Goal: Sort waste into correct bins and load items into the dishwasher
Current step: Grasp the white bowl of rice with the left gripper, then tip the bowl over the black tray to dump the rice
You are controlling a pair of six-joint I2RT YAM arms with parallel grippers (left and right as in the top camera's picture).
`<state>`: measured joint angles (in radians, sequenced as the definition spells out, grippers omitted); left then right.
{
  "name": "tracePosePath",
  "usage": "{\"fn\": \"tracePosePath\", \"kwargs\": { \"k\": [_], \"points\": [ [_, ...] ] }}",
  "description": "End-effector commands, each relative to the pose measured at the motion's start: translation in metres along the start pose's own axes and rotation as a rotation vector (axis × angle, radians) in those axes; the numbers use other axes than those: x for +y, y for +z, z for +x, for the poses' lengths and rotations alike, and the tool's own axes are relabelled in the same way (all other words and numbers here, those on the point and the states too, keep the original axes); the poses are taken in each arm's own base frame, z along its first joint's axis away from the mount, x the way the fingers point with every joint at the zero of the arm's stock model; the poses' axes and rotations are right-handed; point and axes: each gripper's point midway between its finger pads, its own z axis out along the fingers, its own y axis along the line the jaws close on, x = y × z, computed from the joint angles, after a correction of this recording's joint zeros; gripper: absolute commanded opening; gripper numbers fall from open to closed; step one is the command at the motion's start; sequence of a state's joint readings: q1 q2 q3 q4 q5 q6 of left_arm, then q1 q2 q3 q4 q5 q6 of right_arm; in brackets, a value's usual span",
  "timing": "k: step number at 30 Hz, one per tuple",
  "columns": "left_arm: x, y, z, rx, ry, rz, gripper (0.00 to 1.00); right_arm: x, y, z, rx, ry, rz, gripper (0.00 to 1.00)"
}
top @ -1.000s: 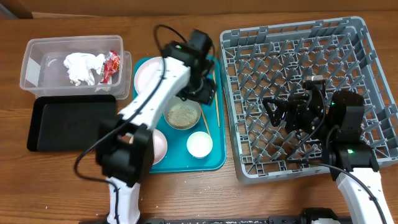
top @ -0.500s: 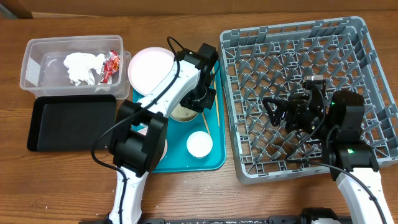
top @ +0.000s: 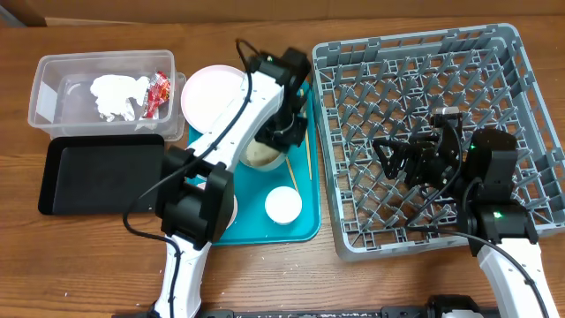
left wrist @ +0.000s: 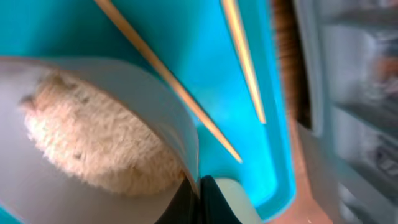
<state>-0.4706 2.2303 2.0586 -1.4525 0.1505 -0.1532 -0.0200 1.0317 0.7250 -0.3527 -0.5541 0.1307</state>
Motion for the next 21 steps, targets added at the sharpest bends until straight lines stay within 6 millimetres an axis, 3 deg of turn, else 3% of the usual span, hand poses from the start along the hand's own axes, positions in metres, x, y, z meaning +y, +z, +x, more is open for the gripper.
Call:
{"fn": "tracePosePath", "kwargs": {
  "k": [1, 4, 9, 15, 21],
  "points": [
    [0.007, -0.072, -0.015, -0.152, 0.028, 0.04, 0.04, 0.004, -0.004, -0.013, -0.03, -0.012, -0.008, 1.0],
    [0.038, -0.117, 0.003, -0.191, -0.008, 0.019, 0.04, 0.004, -0.004, -0.013, -0.031, -0.013, -0.008, 1.0],
    [0.09, -0.152, 0.032, -0.247, -0.128, 0.008, 0.04, 0.005, -0.005, -0.015, -0.04, -0.019, -0.01, 1.0],
    [0.142, -0.153, 0.079, -0.242, -0.247, 0.07, 0.04, 0.005, -0.005, -0.016, -0.043, -0.021, -0.011, 1.0],
    [0.164, -0.132, 0.083, -0.383, -0.218, 0.456, 0.04, 0.004, -0.004, -0.014, -0.034, -0.015, -0.009, 1.0]
  ]
}}
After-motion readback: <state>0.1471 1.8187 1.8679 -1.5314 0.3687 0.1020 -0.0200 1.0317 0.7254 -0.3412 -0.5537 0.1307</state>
